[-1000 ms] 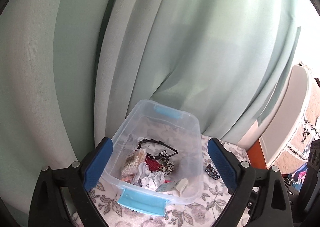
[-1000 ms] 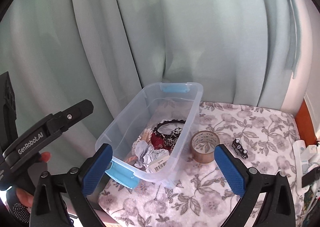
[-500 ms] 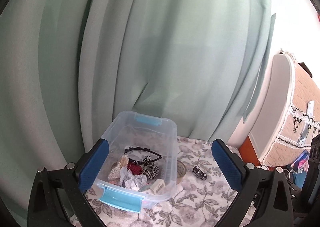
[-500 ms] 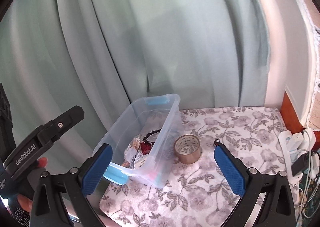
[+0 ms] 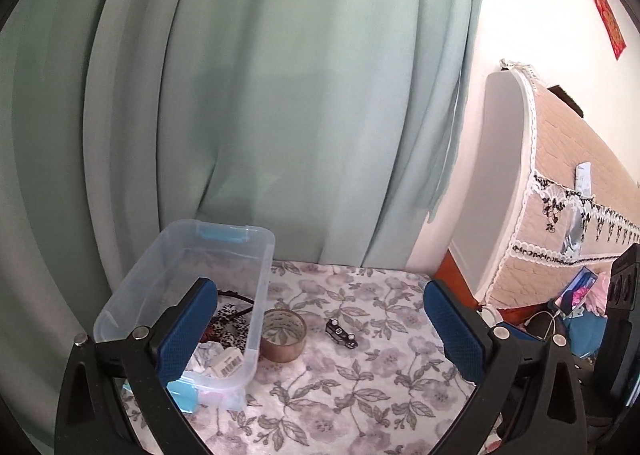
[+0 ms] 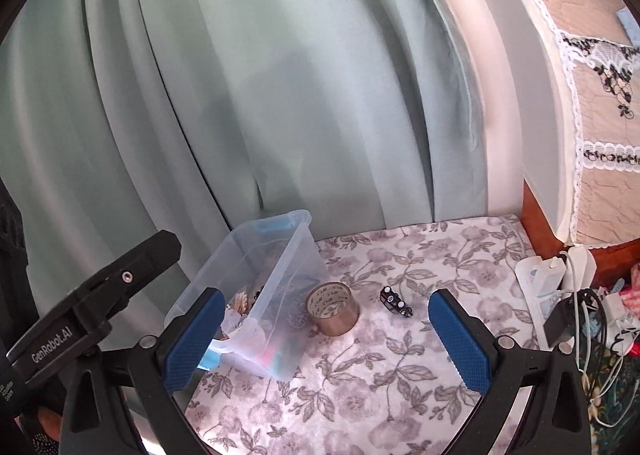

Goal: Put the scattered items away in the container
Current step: 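Withdraw both tools from the box toward the tape roll and black toy car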

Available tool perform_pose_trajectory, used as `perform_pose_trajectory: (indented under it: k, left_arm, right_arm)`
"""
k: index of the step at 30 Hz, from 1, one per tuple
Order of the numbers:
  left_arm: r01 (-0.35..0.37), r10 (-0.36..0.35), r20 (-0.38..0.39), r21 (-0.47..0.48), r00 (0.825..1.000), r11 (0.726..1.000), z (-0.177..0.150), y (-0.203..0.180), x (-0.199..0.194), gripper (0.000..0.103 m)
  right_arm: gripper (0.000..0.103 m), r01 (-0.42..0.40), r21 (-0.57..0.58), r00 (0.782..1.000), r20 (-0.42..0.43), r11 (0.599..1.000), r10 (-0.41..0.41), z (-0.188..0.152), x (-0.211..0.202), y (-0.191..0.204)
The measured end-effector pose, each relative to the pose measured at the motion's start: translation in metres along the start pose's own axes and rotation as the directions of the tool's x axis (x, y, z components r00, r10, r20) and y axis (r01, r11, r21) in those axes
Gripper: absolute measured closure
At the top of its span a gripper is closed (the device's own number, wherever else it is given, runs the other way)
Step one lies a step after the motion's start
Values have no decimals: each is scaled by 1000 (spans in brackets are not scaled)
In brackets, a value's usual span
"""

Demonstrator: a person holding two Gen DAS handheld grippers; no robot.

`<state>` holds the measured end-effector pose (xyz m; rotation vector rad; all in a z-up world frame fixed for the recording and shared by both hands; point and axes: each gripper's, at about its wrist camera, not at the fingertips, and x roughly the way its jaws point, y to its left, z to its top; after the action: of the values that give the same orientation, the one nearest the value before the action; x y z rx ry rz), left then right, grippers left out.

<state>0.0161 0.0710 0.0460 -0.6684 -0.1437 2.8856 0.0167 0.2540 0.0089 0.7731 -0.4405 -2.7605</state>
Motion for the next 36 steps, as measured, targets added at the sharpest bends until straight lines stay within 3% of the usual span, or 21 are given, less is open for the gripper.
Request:
perform_pose_trajectory:
  k: [6, 12, 18, 21, 26, 36]
  left_arm:
    - [105, -104, -56, 5, 993, 994, -7, -21, 22, 0]
    - [142, -137, -134, 27, 981, 989, -17, -36, 47, 0]
    - [9, -10, -171, -11, 985, 1000, -32, -30, 72, 0]
    - [-18, 7, -196, -51, 981, 999, -39, -27, 86, 0]
    - [-107, 93, -263, -42, 960, 993, -54, -30, 116, 0]
    - [-199, 162, -391, -54, 906, 979, -85, -16, 178, 8]
  right_arm:
    - [0, 29, 21, 999, 22, 999, -30, -6, -7, -28]
    - [0, 30, 49, 998, -55, 998, -27, -17, 8, -50]
    - [0, 49, 100, 990, -138, 994, -35, -31, 29, -78]
    - [0, 77, 108, 980, -192, 991, -55, -39, 44, -92]
    - [0, 99, 100, 966, -247, 990, -71, -47, 68, -106]
    - [0, 94, 73, 927, -370, 993, -61, -67, 123, -124]
